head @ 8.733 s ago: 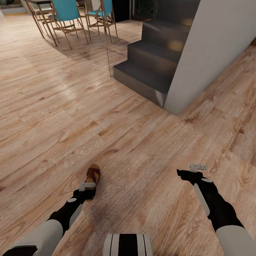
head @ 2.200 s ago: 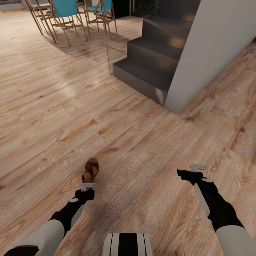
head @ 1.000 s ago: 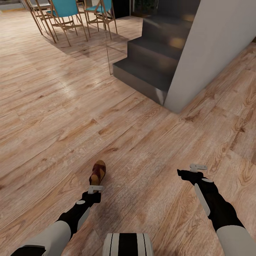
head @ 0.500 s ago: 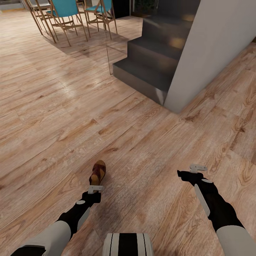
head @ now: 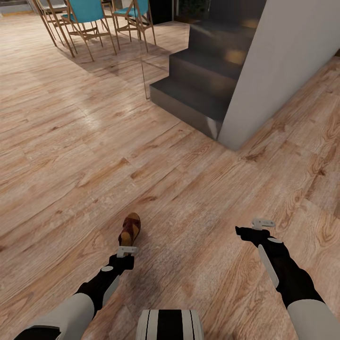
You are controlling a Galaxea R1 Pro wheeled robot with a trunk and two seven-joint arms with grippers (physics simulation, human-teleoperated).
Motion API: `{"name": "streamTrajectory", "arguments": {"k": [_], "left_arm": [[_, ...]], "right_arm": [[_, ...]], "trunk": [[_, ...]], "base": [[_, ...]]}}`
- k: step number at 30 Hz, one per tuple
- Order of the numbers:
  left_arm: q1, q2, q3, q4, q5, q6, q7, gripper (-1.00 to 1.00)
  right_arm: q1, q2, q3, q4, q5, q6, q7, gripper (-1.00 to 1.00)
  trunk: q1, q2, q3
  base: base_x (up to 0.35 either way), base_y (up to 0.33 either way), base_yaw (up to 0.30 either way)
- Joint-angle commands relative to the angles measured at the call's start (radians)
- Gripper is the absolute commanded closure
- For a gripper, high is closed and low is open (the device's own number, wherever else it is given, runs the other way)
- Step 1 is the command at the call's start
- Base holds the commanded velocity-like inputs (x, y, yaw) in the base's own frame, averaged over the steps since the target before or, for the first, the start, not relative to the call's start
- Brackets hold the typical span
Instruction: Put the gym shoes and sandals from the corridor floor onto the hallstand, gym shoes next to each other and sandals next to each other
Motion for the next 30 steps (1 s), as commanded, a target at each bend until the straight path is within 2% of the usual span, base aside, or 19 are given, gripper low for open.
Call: {"name": "streamTrajectory", "arguments": {"k": [1,25,30], "left_arm": [[-0.001,0.000,-0.004,0.001,-0.005,-0.002,0.000,1.00],[-0.001,0.000,-0.004,0.001,-0.005,-0.002,0.000,1.00],[-0.001,0.000,-0.004,0.001,-0.005,-0.002,0.000,1.00]], "right_arm": [[0.000,0.000,0.001,-0.002,-0.011,0.004,-0.005,-1.00],[0.000,0.000,0.001,-0.002,-0.011,0.004,-0.005,-1.00],[0.000,0.000,0.001,-0.002,-0.011,0.004,-0.005,-1.00]], "trunk": [[0.000,0.000,-0.001],[0.000,0.000,-0.001],[-0.002,0.001,0.019]], "base": [[0.000,0.000,0.000],[0.000,0.000,0.000],[0.000,0.000,0.000]]}}
